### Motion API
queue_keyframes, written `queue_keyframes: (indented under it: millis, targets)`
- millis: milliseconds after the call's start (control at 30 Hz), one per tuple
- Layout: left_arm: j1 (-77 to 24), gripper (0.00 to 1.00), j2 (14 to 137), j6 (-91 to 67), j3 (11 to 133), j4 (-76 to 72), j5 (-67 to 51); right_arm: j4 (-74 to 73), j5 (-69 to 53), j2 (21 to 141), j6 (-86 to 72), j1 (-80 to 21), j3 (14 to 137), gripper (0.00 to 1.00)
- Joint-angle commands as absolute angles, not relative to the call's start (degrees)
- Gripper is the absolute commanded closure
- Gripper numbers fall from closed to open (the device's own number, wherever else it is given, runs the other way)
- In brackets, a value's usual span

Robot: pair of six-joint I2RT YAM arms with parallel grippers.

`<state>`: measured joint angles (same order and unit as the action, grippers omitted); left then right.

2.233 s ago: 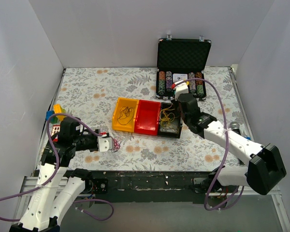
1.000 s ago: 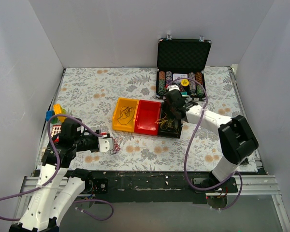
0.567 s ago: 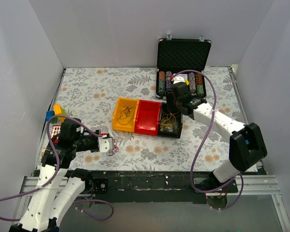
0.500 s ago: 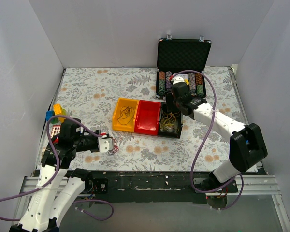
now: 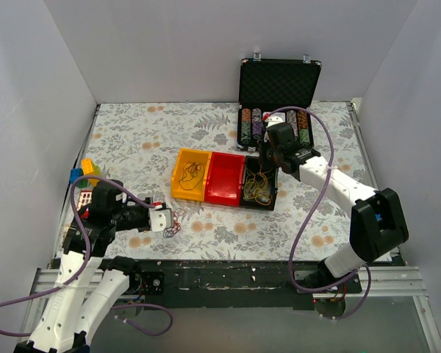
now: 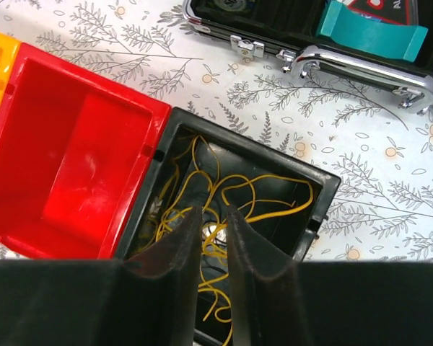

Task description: Untangle the cables

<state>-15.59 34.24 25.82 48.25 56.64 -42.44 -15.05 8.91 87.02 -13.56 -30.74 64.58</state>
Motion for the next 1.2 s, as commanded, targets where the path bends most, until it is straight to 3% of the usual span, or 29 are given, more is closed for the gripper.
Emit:
queue_keyframes:
  millis: [0, 133, 300, 500, 700, 933, 1167]
  targets:
    - [-15.7, 1.00, 33.7, 25.0, 48.5, 55.6, -43.3, -12.4, 5.6, 90.1, -16.3, -29.6, 64.0, 0.81]
    - [-15.8, 1.00, 33.7, 24.7, 48.7, 55.3, -43.3, -11.7, 3.8, 92.5, -17.6, -29.5, 63.1, 0.97]
    - [-15.8, 1.00, 33.9, 23.1, 48.9, 53.4, -44.4, -14.1, 2.0, 92.6, -18.0, -29.5, 64.7, 0.97]
    - [-15.7, 1.00, 33.7, 20.7, 48.3, 49.8, -47.9, -10.2, -3.7, 76.8, -18.4, -29.7, 64.3, 0.54]
    - [-15.7, 1.00, 31.3, 19.7, 46.3, 46.5, -50.7, 3.1, -14.5, 63.5, -19.3, -34.5, 50.4, 0.30]
    - [-15.7, 1.00, 31.8, 18.3, 47.0, 45.5, -51.9, 19.4, -15.8, 60.0, -21.0, -48.6, 36.4, 0.16]
    - [-15.8, 1.00, 32.9, 20.0, 47.4, 47.2, -54.4, 25.0, -13.8, 66.9, -15.7, -61.1, 44.9, 0.12]
